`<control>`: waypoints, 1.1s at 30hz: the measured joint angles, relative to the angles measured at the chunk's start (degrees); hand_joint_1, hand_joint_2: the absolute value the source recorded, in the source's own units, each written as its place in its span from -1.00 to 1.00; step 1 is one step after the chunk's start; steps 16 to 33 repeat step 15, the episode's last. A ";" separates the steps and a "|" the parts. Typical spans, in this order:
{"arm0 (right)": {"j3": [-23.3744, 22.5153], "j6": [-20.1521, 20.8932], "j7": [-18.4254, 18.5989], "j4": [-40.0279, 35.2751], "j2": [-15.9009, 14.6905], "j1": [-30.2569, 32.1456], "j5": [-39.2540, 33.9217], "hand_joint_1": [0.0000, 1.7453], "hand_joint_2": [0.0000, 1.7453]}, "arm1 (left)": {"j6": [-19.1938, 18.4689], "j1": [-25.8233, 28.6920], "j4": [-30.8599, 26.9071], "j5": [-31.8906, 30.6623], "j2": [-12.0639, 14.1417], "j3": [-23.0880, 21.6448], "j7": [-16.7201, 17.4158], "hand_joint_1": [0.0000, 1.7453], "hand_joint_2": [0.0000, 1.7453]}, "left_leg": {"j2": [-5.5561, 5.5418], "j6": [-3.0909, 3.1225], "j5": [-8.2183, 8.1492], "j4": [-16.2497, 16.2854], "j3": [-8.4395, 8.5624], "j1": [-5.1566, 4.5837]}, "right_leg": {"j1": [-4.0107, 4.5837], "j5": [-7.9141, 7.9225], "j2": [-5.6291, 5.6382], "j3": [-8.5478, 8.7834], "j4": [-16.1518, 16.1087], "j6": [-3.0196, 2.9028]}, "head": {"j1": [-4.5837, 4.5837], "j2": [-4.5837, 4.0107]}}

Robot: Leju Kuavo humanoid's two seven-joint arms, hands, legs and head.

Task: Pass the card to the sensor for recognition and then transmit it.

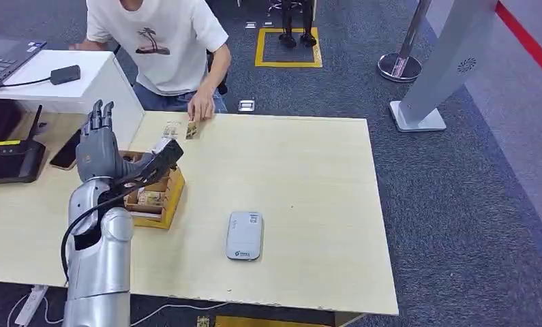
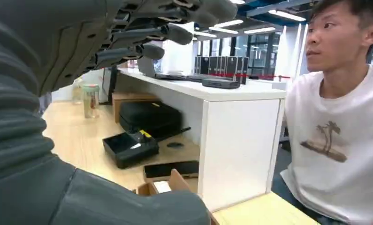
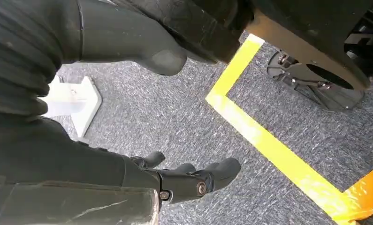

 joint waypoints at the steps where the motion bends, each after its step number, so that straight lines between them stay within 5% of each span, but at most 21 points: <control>1: 0.00 -0.02 -0.09 0.00 0.00 0.02 -0.04 -1.00 1.00 | -0.33 0.51 -0.53 1.55 -0.22 0.02 -0.44 -1.00 1.00 | 0.00 0.00 0.00 0.00 -0.01 0.00 | 0.00 0.00 0.00 0.00 0.00 0.00 | 0.00 0.00; 9: -1.05 -0.78 -0.96 -0.02 -0.22 0.71 -1.24 -1.00 1.00 | -1.92 8.16 -6.94 17.12 -3.41 0.02 -5.20 -1.00 1.00 | 0.02 0.04 -0.07 0.00 -0.01 0.00 | 0.00 -0.03 0.01 -0.02 -0.02 0.03 | 0.02 0.00; 15: -1.66 -1.25 -1.27 -0.02 -0.31 1.41 -2.01 -1.00 1.00 | -1.55 11.41 -11.04 24.15 -3.28 -0.09 -7.06 -1.00 1.00 | 0.01 0.04 -0.06 -0.01 -0.03 0.01 | 0.00 -0.03 0.00 -0.03 -0.01 0.02 | 0.00 0.02; 33: -1.66 -1.25 -1.27 -0.02 -0.31 1.41 -2.01 -1.00 1.00 | -1.55 11.41 -11.04 24.15 -3.28 -0.09 -7.06 -1.00 1.00 | 0.01 0.04 -0.06 -0.01 -0.03 0.01 | 0.00 -0.03 0.00 -0.03 -0.01 0.02 | 0.00 0.02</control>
